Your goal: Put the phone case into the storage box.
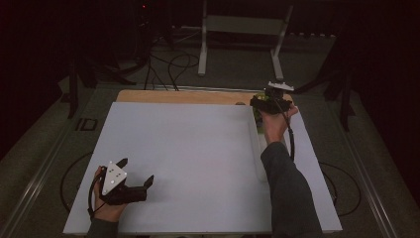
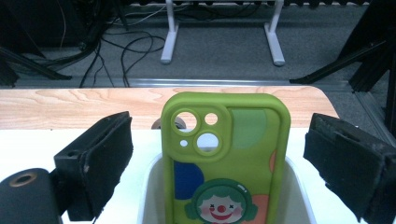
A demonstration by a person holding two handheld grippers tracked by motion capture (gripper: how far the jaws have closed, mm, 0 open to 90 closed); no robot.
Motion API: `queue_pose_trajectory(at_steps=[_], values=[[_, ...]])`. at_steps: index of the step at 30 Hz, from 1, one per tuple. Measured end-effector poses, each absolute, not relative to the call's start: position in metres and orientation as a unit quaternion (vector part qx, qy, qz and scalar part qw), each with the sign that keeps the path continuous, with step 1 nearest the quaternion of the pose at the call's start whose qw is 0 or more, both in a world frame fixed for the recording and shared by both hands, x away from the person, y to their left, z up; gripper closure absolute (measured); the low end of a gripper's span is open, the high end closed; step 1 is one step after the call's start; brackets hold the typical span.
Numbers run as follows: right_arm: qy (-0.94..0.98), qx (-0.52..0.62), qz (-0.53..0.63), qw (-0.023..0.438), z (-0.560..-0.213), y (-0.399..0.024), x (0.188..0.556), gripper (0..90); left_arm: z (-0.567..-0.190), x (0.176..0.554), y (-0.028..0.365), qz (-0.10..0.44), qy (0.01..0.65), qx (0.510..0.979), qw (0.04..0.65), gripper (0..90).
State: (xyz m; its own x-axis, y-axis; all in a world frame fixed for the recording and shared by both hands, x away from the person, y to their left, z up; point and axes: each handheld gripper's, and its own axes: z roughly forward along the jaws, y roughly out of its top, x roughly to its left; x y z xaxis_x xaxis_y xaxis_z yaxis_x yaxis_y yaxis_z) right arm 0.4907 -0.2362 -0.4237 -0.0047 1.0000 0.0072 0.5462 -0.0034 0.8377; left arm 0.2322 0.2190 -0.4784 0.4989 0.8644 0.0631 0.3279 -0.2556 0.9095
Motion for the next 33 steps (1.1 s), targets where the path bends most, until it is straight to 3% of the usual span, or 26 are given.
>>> queue_pose_trajectory(at_steps=[33], values=[[0.648,0.598,0.355,0.31,-0.411,-0.244,0.458,11.3,-0.477,0.231,0.218,0.296,0.403,0.735,0.457,0.1]])
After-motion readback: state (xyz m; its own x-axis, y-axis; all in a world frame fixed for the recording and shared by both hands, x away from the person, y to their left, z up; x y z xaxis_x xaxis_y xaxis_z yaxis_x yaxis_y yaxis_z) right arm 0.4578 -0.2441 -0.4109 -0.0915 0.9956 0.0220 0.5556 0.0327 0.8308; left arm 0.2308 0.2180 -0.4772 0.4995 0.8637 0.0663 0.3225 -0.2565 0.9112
